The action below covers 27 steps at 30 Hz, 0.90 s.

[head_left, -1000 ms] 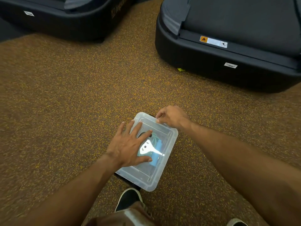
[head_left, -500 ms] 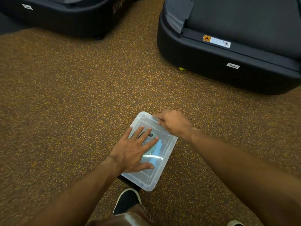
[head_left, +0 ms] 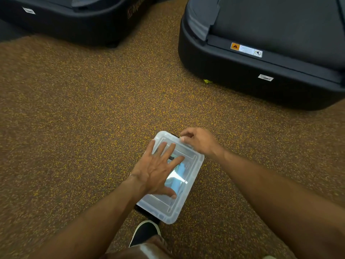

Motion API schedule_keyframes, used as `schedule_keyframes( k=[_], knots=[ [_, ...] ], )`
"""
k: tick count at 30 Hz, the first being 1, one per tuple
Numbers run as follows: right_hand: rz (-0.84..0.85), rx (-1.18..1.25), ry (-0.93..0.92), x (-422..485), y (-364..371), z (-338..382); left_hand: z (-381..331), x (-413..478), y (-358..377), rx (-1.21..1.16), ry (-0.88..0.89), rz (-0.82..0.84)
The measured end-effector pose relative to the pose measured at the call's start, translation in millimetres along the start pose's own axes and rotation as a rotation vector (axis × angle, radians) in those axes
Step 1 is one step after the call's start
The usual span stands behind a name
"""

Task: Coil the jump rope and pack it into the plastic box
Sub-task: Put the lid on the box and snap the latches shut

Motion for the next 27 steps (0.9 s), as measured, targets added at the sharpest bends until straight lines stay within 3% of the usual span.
schedule_keyframes(
  k=[6, 11, 17, 24, 27],
  knots=[
    [0.185, 0.027, 0.245, -3.6, 12.0, -28.3, -0.6, 3.8, 8.8, -0.039, 0.024, 0.039],
    [0.188, 0.131, 0.299, -6.2, 13.1, -31.6, -1.2, 3.7, 11.3, -0.049, 0.022, 0.044],
    [0.19, 0.126, 0.274, -7.6, 11.4, -26.1, -3.1, 6.0, 13.6, -0.055, 0.028, 0.069],
    [0.047, 0.152, 0.169, -13.8, -3.8, -17.6, -2.8, 5.2, 14.6, -0.06, 0.016, 0.056],
    [0.056, 0.024, 0.079, -20.4, -4.7, -10.3, -2.4, 4.7, 13.3, -0.053, 0.012, 0.058]
  ],
)
Point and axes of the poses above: each hand's wrist, its own x-axis towards the middle knuckle, its own y-axis out of the palm, z = x × y, the point moved 7 cm from there along x, towards the middle knuckle, and after that the axes turned 12 degrees about x, right-handed, at the moved point
